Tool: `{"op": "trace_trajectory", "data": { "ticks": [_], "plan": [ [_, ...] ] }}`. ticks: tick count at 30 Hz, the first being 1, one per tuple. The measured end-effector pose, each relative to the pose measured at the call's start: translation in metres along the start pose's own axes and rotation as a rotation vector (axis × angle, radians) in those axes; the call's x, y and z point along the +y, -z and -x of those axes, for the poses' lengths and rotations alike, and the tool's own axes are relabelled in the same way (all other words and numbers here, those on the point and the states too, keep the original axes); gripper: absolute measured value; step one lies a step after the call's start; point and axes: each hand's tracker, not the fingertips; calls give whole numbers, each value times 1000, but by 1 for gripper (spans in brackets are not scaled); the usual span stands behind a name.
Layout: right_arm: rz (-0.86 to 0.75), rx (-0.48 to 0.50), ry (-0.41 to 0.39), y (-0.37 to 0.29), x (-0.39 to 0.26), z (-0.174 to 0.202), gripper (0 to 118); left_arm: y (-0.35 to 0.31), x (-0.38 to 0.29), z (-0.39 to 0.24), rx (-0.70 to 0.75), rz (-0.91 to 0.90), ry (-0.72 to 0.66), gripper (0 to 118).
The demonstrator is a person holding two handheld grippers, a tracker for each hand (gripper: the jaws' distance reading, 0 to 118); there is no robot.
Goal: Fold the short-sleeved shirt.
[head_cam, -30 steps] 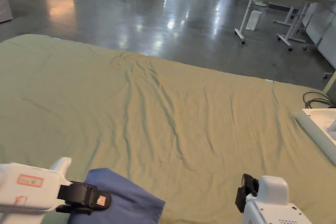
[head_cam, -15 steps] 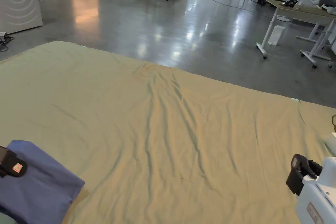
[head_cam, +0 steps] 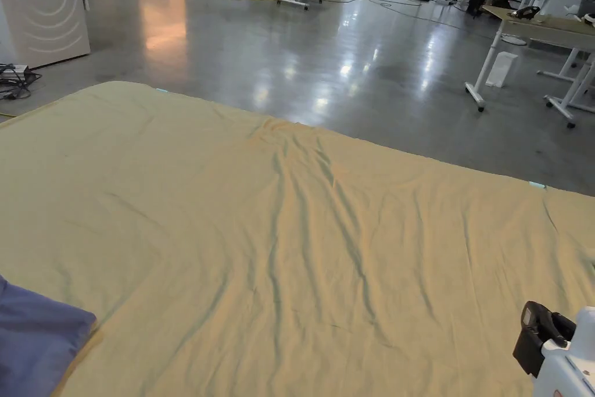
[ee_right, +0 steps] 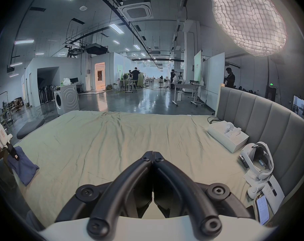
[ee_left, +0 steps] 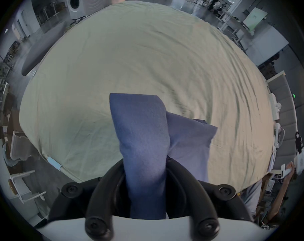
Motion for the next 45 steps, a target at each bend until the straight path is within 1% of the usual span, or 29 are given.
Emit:
{"op": "trace_trajectory", "data": {
  "ticks": [1,2,3,5,7,10,11,15,16,19,20,24,26,30,31,35,36,38,40,42,45],
  "plan": [
    [1,1,0,-1,0,0,0,2,-2,-3,32,8,4,25],
    [1,3,0,-2,0,0,0,3,-2,-4,87,7,15,35],
    [0,5,0,-3,-1,0,0,1,-1,-4,184,-42,37,42],
    [-2,6,-4,-5,0,-2,0,-2,-1,-3,235,-43,24,48],
    [-3,7,-5,-7,0,-4,0,-11,-1,-1,263,-94,-17,63],
    [-4,5,4,-8,-1,-8,0,-32,-4,-10,312,-191,-30,63],
    [-4,4,9,-8,-1,-9,0,-38,-6,-19,291,-205,-20,63],
    [-9,3,24,-9,-1,-13,0,-58,-18,-62,267,-371,36,63],
    [-10,4,28,-9,-1,-13,0,-60,-24,-79,251,-413,35,63],
    [-16,5,38,-10,-1,-14,0,-64,-45,-131,220,-590,93,63],
    [-17,6,39,-10,-1,-14,0,-64,-54,-151,181,-647,108,63],
    [-16,-3,42,-8,-2,-17,0,-60,-80,-222,49,-755,156,63],
    [-19,-10,48,-7,-1,-20,0,-59,-93,-262,35,-826,224,63],
    [-29,-25,55,-7,-2,-22,0,-56,-115,-324,-8,-926,275,63],
    [-31,-28,54,-7,-3,-22,0,-55,-120,-340,-16,-948,291,62],
    [-43,-36,40,-10,-8,-20,0,-40,-127,-377,-26,-991,352,40],
    [-45,-34,37,-10,-9,-20,0,-38,-130,-383,-30,-994,351,32],
    [-52,-33,35,-12,-12,-19,0,-36,-137,-400,-32,-1001,346,14],
    [-51,-35,36,-13,-13,-19,0,-33,-140,-404,-68,-998,292,4],
    [-54,-33,46,-14,-15,-21,0,-33,-146,-411,-113,-1007,263,2],
    [-56,-36,56,-14,-16,-23,0,-32,-151,-418,-119,-1006,282,2]
  ]
}}
